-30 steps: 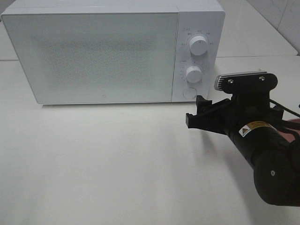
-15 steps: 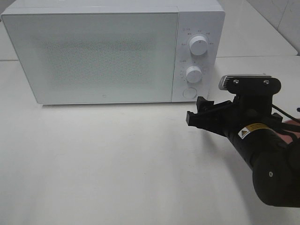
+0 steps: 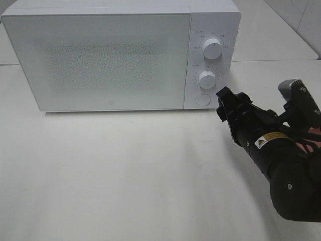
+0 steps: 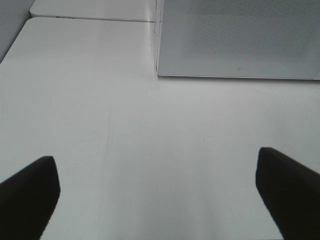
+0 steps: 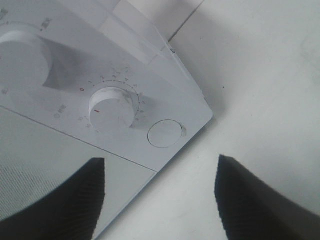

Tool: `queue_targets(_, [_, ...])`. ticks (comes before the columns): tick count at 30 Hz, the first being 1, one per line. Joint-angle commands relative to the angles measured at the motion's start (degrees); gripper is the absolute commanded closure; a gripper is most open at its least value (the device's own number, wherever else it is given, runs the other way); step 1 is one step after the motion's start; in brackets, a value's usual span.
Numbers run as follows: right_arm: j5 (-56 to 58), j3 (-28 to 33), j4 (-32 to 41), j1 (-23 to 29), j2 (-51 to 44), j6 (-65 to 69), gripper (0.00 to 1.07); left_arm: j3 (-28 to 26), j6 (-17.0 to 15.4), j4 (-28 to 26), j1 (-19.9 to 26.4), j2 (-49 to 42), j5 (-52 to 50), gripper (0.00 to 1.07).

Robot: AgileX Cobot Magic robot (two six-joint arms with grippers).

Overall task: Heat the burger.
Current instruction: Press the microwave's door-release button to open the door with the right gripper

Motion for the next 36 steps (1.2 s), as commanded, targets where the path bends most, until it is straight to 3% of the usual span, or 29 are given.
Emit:
queue_targets(1, [-9.8, 0.11, -0.57, 0.34, 0.0, 8.25, 0.51, 0.0, -0.06, -0.06, -0.23, -1.09, 0.0, 0.07])
queue_targets(6, [-9.8, 0.11, -0.57, 0.34, 0.0, 21.43, 0.67, 0.0, -0.06, -0.06, -0.23, -1.09, 0.0, 0.07])
queue_targets(9, [-9.8, 0.11, -0.57, 0.34, 0.0, 22.63, 0.71, 0.0, -0.06, -0.06, -0.23, -1.09, 0.0, 0.07])
queue_targets(11, [-8.77, 0.11, -0.52, 0.34, 0.0, 27.16, 0.87, 0.0, -0.06, -0.06, -0.23, -1.09, 0.0, 0.07])
queue_targets(12, [-8.77, 0.11, -0.52, 0.34, 0.0, 27.16, 0.87, 0.0, -0.06, -0.06, -0.23, -1.09, 0.0, 0.07])
queue_targets(17, [-6.42, 0.11, -0.29, 0.34, 0.0, 29.68, 1.07, 0.0, -0.06, -0.06, -0.23, -1.09, 0.0, 0.07])
queue_targets(25, [-0.06, -3.15, -0.29, 0.0, 1.2, 32.54, 1.07, 0.0, -0.06, -0.06, -0.23, -1.09, 0.0, 0.07])
queue_targets(36, [0.46, -9.51, -0.29, -0.17, 7.85, 33.17, 1.07, 0.0, -0.06, -0.06, -0.23, -1.09, 0.0, 0.07])
